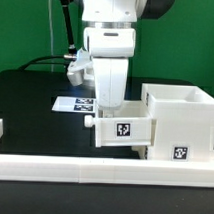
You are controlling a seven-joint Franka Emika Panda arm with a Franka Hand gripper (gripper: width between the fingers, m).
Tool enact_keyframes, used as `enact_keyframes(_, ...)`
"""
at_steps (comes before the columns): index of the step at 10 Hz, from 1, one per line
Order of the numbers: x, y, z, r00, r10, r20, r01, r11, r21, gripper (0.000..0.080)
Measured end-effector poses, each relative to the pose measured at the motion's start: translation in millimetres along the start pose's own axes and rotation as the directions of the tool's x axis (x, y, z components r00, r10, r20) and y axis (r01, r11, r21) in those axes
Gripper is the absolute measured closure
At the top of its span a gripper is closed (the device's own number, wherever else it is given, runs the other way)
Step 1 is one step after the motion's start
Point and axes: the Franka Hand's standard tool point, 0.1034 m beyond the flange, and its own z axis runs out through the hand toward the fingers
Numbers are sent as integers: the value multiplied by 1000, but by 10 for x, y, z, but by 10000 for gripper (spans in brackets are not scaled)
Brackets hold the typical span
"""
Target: Assemble drawer
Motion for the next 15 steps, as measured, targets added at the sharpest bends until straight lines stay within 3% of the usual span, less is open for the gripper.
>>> enact_keyframes(15, 94, -34, 28, 1000, 25, -5, -25, 1000, 1, 755)
